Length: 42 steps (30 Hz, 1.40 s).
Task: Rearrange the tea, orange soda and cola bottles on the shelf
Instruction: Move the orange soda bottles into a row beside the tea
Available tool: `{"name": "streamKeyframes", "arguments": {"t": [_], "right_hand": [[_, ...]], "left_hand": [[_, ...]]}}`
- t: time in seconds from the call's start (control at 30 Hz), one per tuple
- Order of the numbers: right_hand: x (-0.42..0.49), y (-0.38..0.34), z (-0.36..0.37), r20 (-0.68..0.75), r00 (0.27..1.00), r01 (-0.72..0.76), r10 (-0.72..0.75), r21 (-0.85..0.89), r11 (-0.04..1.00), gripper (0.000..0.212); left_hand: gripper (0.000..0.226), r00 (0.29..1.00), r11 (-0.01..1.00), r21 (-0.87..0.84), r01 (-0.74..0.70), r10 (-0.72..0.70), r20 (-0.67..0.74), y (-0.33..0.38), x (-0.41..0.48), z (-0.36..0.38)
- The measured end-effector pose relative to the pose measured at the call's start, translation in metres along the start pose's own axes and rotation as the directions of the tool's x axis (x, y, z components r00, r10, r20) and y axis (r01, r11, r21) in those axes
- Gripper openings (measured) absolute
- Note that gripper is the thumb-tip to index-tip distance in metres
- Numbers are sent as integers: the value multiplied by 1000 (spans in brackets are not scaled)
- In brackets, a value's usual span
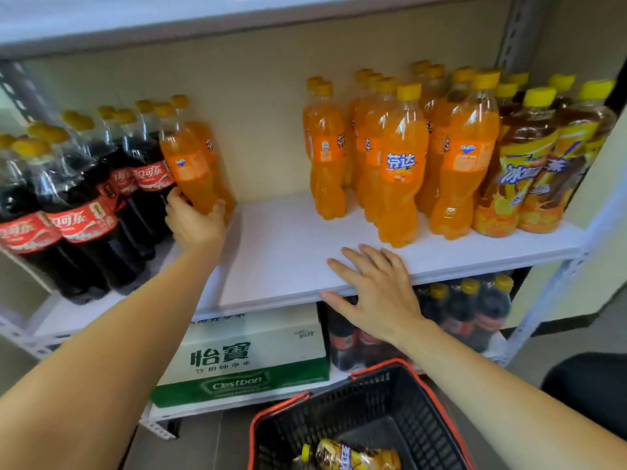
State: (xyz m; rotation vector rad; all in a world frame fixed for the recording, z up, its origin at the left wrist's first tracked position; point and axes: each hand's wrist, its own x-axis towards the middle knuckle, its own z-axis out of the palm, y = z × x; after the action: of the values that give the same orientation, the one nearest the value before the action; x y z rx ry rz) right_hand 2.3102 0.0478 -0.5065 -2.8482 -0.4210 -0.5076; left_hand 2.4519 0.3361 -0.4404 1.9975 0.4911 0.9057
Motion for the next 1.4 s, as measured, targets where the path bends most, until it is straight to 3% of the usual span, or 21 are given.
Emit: {"name": "streamKeyframes", "arguments": {"t": [0.17,0.3,0.43,0.57,0.73,0.83,0.93,1.0,1.07,1.13,1.23,1.4], "right_hand": [[-2,-1,1,-12,1000,-13,12,-35,999,73],[-2,-1,0,-19,1000,-3,2,-31,1000,73],[-1,0,-1,-14,1000,-6,5,-42,999,70],[-1,1,0,-20,1000,-1,0,-31,1000,69],[0,2,-2,-4,1000,21,-21,-32,999,71],[0,4,-7,13,999,29,-30,51,998,70],[3,6,-18,99,995,-9,-15,242,970,67],[4,7,-33,138,990,-72,5,487,871,64],[3,5,-50,147,989,-126,25,731,671,60],[-2,3,-67,165,986,-154,18,868,471,57],[-12,0,-88,179,984,-165,-26,949,267,64],[-23,8,-108,196,978,-188,-71,976,107,58]], "left_hand": [[69,995,994,47,100,-100,-9,7,0,5],[65,995,995,37,90,-92,35,2,4,6],[66,982,1000,-24,12,-7,190,-7,6,-6],[51,945,986,-165,-21,73,318,-10,-11,-19],[41,910,975,-209,-70,148,387,-4,-43,-36],[44,887,970,-235,-66,165,431,7,-71,-50],[41,849,959,-273,-77,206,486,19,-99,-68],[45,833,958,-271,-96,227,505,26,-119,-80],[48,822,957,-266,-114,241,516,31,-138,-89],[47,800,953,-279,-114,254,543,37,-157,-97],[44,718,947,-310,-89,276,638,43,-187,-103],[54,546,956,-292,-2,246,801,42,-231,-98]]}}
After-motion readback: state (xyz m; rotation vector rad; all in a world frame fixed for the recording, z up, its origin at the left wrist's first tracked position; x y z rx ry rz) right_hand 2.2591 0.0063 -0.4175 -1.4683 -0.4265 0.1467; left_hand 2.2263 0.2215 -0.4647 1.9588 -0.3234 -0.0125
